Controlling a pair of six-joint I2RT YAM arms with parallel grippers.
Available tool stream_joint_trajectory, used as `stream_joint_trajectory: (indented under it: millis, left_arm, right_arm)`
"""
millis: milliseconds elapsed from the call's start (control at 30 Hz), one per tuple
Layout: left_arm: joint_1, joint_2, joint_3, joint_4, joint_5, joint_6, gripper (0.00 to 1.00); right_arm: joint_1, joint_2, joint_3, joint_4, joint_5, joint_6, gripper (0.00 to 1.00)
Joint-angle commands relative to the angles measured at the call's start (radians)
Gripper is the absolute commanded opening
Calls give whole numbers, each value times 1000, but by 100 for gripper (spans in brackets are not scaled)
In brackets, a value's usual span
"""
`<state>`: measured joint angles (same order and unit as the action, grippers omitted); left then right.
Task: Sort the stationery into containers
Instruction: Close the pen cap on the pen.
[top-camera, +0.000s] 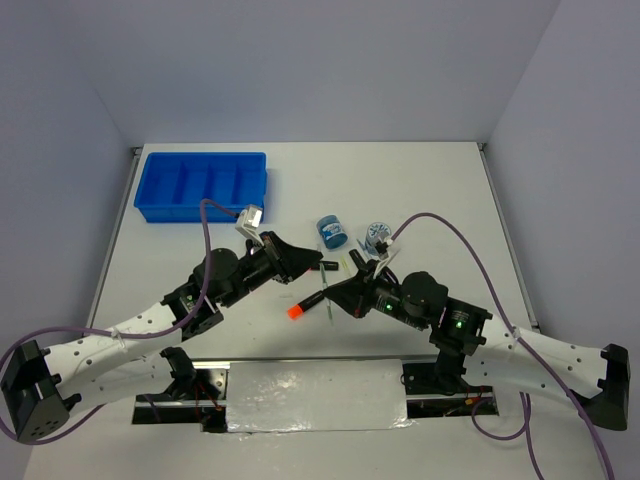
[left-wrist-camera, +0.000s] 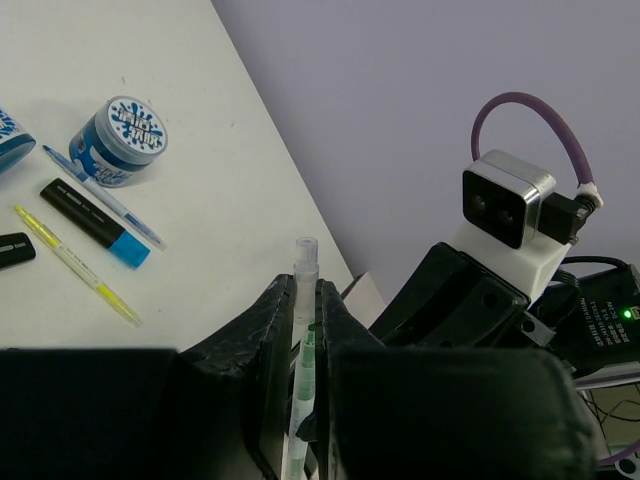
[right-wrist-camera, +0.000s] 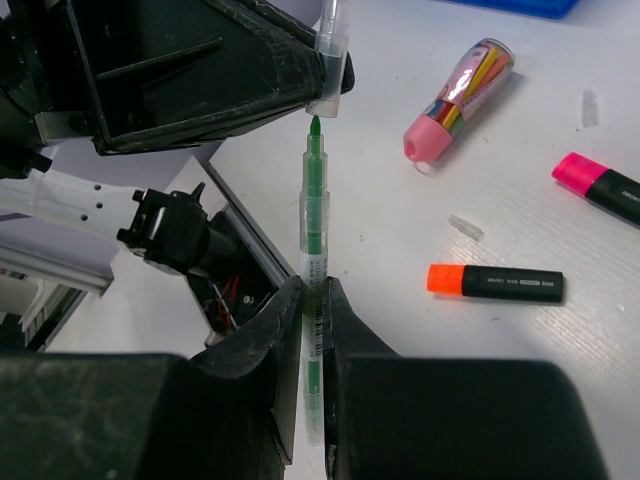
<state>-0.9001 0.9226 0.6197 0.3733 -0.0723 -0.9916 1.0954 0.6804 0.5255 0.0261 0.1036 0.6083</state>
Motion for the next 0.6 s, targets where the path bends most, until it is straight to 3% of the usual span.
stream_joint_trajectory:
  millis: [0,567]
  left_arm:
    - [-5,-11,-2,72,17,30,0]
    - [-5,-19,-8,75,19,28,0]
  right_arm:
    - [8,2,59,-2,22,-10,0]
    - [8,30,80,-8,33,-12,0]
